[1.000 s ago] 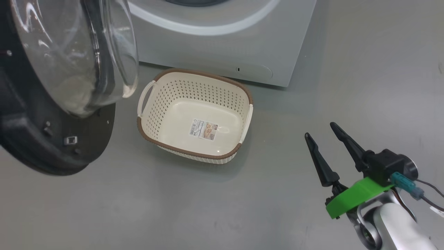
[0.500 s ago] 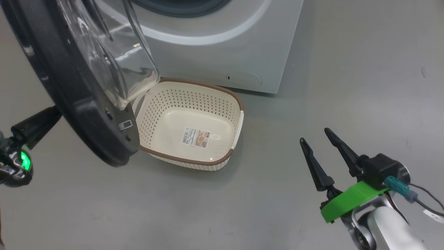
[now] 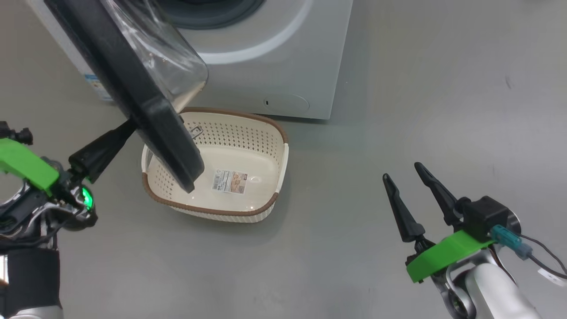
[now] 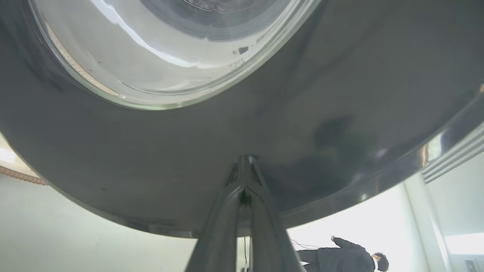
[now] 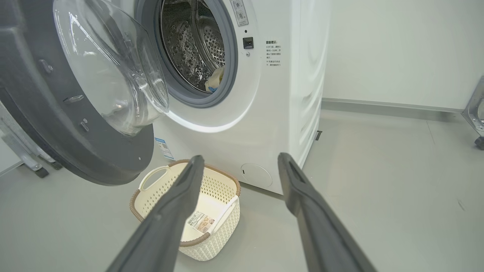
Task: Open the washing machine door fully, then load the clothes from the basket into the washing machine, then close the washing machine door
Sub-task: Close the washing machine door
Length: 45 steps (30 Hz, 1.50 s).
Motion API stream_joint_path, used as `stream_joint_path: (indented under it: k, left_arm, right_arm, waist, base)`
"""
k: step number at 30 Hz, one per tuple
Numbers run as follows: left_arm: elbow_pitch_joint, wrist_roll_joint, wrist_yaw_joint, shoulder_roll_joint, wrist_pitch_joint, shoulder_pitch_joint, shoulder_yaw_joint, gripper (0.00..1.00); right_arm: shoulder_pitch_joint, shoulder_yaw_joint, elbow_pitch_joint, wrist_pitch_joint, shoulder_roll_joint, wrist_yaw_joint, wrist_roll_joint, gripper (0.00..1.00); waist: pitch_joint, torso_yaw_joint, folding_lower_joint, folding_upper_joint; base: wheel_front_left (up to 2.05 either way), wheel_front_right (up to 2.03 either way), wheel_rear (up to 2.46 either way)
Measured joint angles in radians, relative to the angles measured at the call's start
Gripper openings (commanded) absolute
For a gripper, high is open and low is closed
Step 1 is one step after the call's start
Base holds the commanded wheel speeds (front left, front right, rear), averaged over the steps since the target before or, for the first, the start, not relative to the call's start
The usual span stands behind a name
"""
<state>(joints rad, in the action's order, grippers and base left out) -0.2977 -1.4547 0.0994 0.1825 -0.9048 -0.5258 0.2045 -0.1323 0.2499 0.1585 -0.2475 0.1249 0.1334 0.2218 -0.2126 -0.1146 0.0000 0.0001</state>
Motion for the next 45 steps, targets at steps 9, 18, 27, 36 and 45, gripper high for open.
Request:
stream_joint_path:
  k: [9, 18, 27, 36, 45]
  left_arm:
    - [-0.053, 0.021, 0.016, -0.078, 0.099, -0.03, -0.018, 0.0]
    - [-0.07, 0.065, 0.024, -0.103, 0.22, -0.061, -0.041, 0.0]
    - [-0.066, 0.064, 0.024, -0.129, 0.33, -0.065, -0.083, 0.0]
    - [-0.06, 0.032, 0.024, -0.139, 0.394, -0.07, -0.118, 0.0]
    - [0.052, 0.047, 0.024, -0.1, 0.43, 0.003, -0.185, 0.0]
  right_arm:
    - [-0.001, -0.01, 0.005, -0.001, -0.006, 0.0, 0.0, 1.0]
    - [-0.001, -0.022, 0.002, -0.005, -0.013, 0.0, 0.0, 1.0]
    - [-0.001, -0.03, -0.007, -0.005, -0.032, 0.0, 0.0, 1.0]
    - [0.003, -0.049, -0.008, -0.005, -0.034, 0.0, 0.003, 1.0]
    - [0.024, -0.093, -0.031, -0.005, -0.037, 0.0, 0.003, 1.0]
  waist:
    - [-0.001, 0.069, 0.0, 0.0]
    - [-0.004, 0.143, 0.0, 0.0]
    - [-0.005, 0.202, 0.0, 0.0]
    - [0.002, 0.222, 0.0, 0.0]
    - [0.032, 0.195, 0.0, 0.0]
  base:
    - [0.0, 0.0, 0.0]
    - [0.0, 0.0, 0.0]
    - [0.0, 0.0, 0.0]
    - [0.0, 0.0, 0.0]
    - [0.0, 0.0, 0.0]
